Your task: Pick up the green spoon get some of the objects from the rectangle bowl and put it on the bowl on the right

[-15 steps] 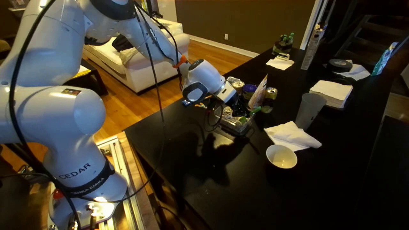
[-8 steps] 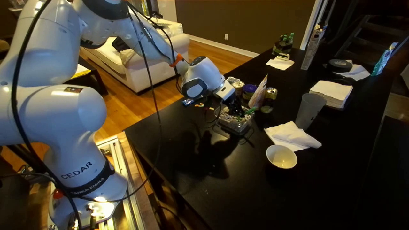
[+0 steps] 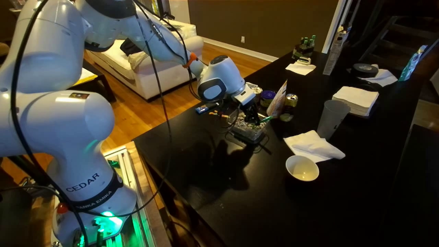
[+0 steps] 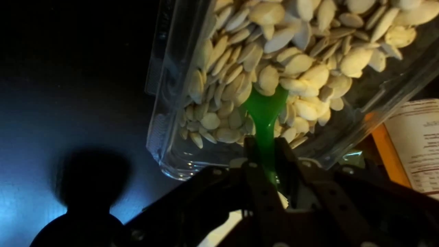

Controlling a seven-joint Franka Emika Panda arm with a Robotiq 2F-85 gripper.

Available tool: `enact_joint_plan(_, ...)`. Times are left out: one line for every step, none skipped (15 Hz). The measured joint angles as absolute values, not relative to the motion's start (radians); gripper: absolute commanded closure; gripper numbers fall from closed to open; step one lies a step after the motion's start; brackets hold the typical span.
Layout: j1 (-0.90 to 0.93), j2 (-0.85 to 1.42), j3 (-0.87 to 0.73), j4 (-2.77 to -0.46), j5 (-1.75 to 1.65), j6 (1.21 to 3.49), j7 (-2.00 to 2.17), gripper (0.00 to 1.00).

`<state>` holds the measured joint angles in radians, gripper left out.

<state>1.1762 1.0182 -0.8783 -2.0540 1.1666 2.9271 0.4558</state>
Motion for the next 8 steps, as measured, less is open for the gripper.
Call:
enact_joint_plan(1.176, 1.018, -0.886, -2.050, 1.162, 2.902, 0.461, 0.96)
enact_joint_plan(1.176, 1.018, -0.893, -2.046, 1.159, 2.878, 0.465, 0.96)
enact_joint_plan(1.176, 1.018, -0.900, -2.042, 1.157, 2.854, 0.469, 0.96)
enact_joint_plan(1.176, 1.018, -0.906, -2.038, 1.156, 2.829, 0.471, 0.96)
enact_joint_plan(1.167, 1.009, -0.901, -2.036, 1.118, 2.821, 0.491, 0.96)
enact_joint_plan(1.150, 0.992, -0.887, -2.035, 1.064, 2.821, 0.527, 0.96)
enact_joint_plan(1.131, 0.974, -0.872, -2.034, 1.015, 2.821, 0.558, 0.96)
enact_joint_plan(1.112, 0.955, -0.856, -2.034, 0.972, 2.821, 0.585, 0.96)
